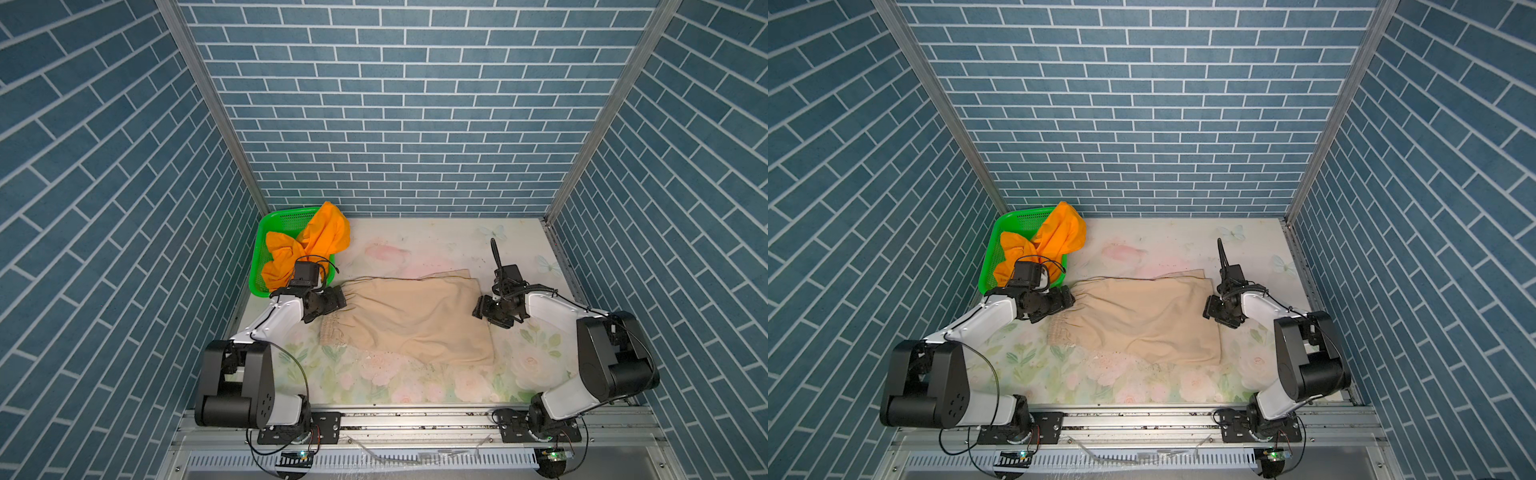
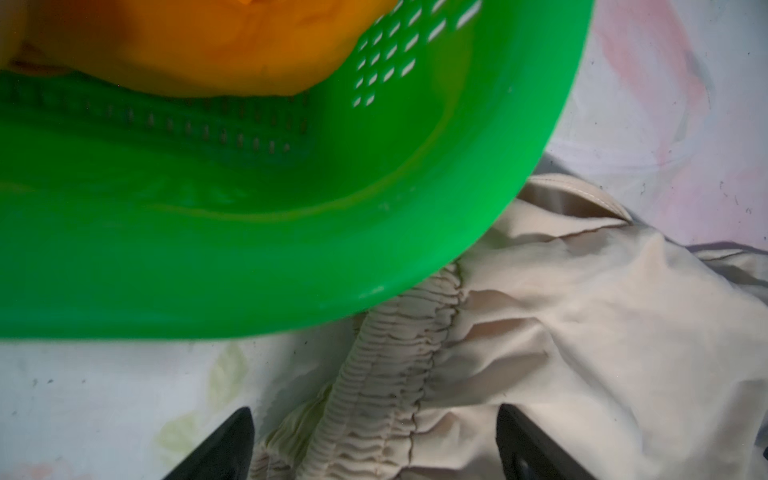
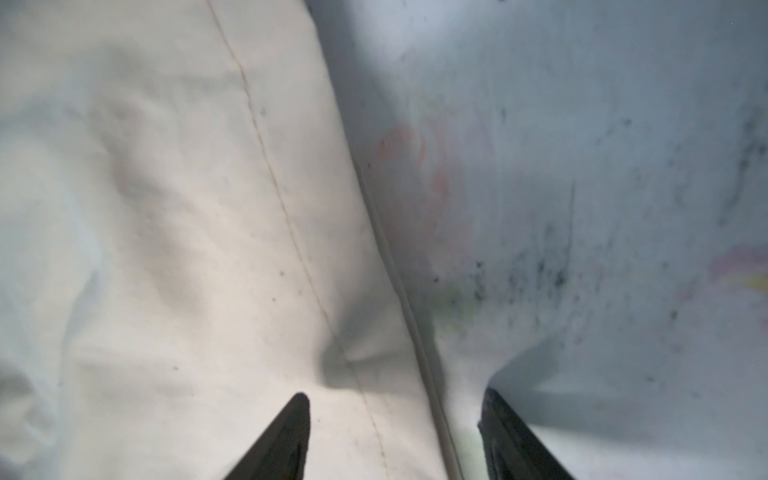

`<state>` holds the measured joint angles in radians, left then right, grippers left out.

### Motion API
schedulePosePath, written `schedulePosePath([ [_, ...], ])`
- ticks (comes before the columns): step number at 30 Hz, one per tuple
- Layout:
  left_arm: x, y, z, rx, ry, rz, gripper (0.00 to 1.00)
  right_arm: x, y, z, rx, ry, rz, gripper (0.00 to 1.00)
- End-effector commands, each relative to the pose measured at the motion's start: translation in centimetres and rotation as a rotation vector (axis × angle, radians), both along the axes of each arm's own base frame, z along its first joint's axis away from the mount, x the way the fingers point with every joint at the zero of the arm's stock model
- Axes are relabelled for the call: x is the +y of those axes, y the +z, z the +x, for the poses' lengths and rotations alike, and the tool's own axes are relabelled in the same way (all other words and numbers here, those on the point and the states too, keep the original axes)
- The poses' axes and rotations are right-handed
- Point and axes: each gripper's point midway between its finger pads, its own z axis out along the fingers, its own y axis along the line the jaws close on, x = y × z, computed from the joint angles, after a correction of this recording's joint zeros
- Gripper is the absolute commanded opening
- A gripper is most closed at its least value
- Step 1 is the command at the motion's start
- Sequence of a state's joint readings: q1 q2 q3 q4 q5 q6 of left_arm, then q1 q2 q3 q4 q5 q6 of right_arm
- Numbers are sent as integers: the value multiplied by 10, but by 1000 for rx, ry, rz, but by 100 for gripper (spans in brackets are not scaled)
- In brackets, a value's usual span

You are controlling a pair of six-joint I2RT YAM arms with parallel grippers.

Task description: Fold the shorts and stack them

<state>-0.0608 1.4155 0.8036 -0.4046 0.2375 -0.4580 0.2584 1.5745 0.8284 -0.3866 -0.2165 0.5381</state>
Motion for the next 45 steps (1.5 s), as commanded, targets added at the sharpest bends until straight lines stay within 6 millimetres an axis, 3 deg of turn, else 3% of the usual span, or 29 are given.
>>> schedulePosePath([
  [1, -7, 7, 3, -12, -30, -40, 75, 11, -10, 8, -4, 50, 42, 59],
  [3, -7, 8, -4, 2, -26, -43, 57, 16, -13, 10, -6, 59, 68, 51],
  [5, -5, 12, -11, 12, -21, -33, 39, 18, -15, 12, -8, 61, 78, 35],
  [10, 0, 26, -23, 25, -22, -8, 6, 17, -12, 16, -30, 65, 68, 0],
  [11, 0, 29, -25, 29, -20, -5, 2, 17, -9, 18, -36, 67, 65, 0],
  [18, 1, 43, -43, 39, -9, -13, 0, 14, 10, 25, -68, 71, 45, 0],
  [28, 15, 31, -83, 127, 70, 36, 0, 8, 24, 11, -51, 72, 24, 0],
  [33, 13, 46, -92, 108, 102, 5, 0, 6, 36, 12, -65, 78, 15, 0],
  [36, 18, 50, -101, 99, 134, 18, 0, 6, 35, 13, -62, 82, 6, 0],
  [39, 15, 37, -104, 108, 162, -13, 0, 8, 23, 16, -36, 100, 3, 0],
  [40, 14, 29, -104, 118, 169, -22, 11, 9, 18, 17, -27, 106, 5, 14],
  [42, 13, 14, -102, 133, 175, -33, 55, 12, 13, 20, -15, 120, 7, 35],
  [44, 15, 8, -96, 134, 180, -17, 99, 12, 16, 25, -25, 128, 2, 47],
  [45, 17, 10, -92, 127, 180, -3, 100, 12, 21, 27, -40, 132, 3, 52],
])
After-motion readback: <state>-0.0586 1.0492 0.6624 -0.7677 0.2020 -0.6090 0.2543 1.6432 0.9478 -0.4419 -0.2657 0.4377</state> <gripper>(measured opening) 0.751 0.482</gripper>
